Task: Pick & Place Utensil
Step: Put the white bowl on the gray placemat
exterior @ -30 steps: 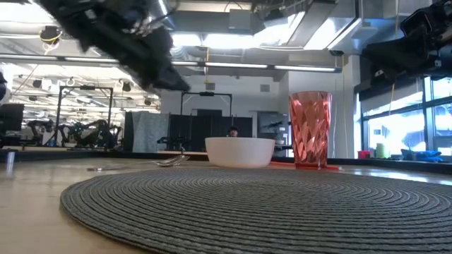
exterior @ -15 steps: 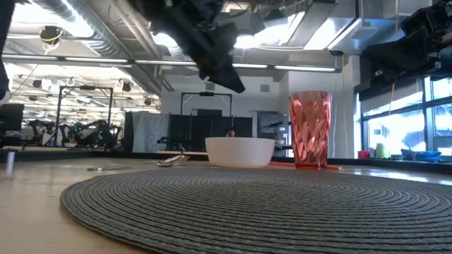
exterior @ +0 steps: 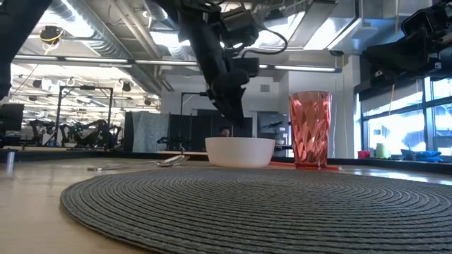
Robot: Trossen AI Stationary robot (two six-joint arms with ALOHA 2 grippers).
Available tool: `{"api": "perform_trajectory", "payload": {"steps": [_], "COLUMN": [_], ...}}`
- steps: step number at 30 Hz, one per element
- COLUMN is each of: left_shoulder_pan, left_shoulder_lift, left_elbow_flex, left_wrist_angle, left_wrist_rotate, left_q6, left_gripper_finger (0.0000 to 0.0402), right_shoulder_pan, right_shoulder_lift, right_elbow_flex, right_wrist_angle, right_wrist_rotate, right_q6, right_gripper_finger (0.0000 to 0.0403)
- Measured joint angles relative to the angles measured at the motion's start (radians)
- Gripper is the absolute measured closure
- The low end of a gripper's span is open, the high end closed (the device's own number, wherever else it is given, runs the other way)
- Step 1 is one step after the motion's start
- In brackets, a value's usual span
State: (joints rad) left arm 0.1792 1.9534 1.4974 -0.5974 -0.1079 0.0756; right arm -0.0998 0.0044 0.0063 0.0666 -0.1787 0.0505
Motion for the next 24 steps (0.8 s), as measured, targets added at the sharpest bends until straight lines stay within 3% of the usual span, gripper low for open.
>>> {"api": "perform_trajectory", "payload": {"steps": [8, 15, 20, 24], "left_shoulder_pan": [-0.035, -0.001, 0.023, 0.030], "left_shoulder_lift": [0.002, 0.002, 0.016, 0.040], "left_elbow_flex": [0.002, 0.002, 0.002, 0.002], "left_wrist_angle": [0.002, -0.008, -0.006, -0.010], "left_wrist_rotate": [-0.025, -0.027, 0.056, 0.066], "left_q6": [0.131, 0.069, 0.029, 0.031], "left_gripper_finger": [0.0178, 0.0178, 0.0180, 0.0180], "right_shoulder_pan": [0.000, 0.000, 0.000, 0.000], "right_shoulder_lift": [0.000, 0.000, 0.000, 0.000], "right_elbow_flex": [0.000, 0.000, 0.000, 0.000], "right_wrist_angle": [-0.001, -0.001, -0.001, -0.001], "right_wrist_rotate": [-0.008, -0.008, -0.008, -0.008], "right_q6": [0.021, 0.023, 0.031, 0.025], "right_gripper_finger": [0.0352, 0.0352, 0.0352, 0.0352]}}
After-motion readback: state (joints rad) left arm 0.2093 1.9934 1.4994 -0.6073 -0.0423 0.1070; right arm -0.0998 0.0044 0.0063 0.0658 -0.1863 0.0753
